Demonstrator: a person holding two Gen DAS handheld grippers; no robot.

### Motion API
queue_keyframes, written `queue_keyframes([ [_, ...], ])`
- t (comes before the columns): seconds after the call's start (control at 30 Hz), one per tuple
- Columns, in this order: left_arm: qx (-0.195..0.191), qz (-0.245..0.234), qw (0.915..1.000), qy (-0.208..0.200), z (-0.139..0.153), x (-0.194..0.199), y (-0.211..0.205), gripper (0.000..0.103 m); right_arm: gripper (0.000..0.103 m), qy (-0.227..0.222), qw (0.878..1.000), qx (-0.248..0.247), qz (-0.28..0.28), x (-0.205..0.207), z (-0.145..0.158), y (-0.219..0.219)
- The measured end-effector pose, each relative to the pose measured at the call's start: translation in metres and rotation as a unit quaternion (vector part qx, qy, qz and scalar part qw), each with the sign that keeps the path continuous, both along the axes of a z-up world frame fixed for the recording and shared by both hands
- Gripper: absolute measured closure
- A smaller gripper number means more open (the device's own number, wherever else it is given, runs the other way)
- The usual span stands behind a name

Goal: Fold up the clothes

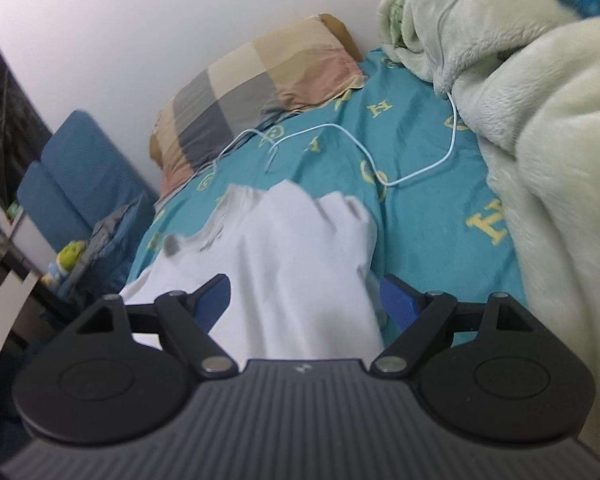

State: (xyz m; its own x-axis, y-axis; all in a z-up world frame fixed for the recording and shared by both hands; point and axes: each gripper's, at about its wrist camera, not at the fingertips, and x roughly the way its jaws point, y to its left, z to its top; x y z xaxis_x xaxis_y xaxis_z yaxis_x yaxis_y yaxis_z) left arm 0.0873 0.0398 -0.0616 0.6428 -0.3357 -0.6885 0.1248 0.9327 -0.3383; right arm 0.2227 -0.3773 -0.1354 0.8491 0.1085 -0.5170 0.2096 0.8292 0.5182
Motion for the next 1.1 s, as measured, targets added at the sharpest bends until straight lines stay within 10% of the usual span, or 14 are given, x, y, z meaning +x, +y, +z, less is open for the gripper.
queue_keyframes([
  [0.23,-0.003,-0.035,0.9978,0.056,-0.070,0.027,-0.006,0.051,0.033,0.018,0.999,0.013,-0.031,0.069,-0.045,-0.023],
  [0.4,-0.037,-0.014,0.9972,0.064,-0.082,0.046,0.012,0.052,0.086,0.024,0.998,-0.055,-0.015,0.091,-0.054,-0.005],
  [0.47,-0.052,-0.011,0.9971,0.055,-0.083,0.051,0.019,0.053,0.092,0.006,0.996,-0.091,-0.011,0.089,-0.045,0.011],
  [0.7,-0.091,-0.001,0.9948,0.046,-0.078,0.048,0.031,0.055,0.093,-0.058,0.961,-0.239,0.127,0.085,-0.027,0.124],
  [0.93,-0.096,0.009,0.9944,0.044,-0.078,0.046,0.036,0.055,0.088,-0.070,0.944,-0.229,0.228,0.074,-0.030,0.159],
  [1.1,-0.102,0.011,0.9938,0.043,-0.078,0.045,0.036,0.055,0.034,-0.116,0.966,-0.105,0.205,0.067,0.004,0.117],
])
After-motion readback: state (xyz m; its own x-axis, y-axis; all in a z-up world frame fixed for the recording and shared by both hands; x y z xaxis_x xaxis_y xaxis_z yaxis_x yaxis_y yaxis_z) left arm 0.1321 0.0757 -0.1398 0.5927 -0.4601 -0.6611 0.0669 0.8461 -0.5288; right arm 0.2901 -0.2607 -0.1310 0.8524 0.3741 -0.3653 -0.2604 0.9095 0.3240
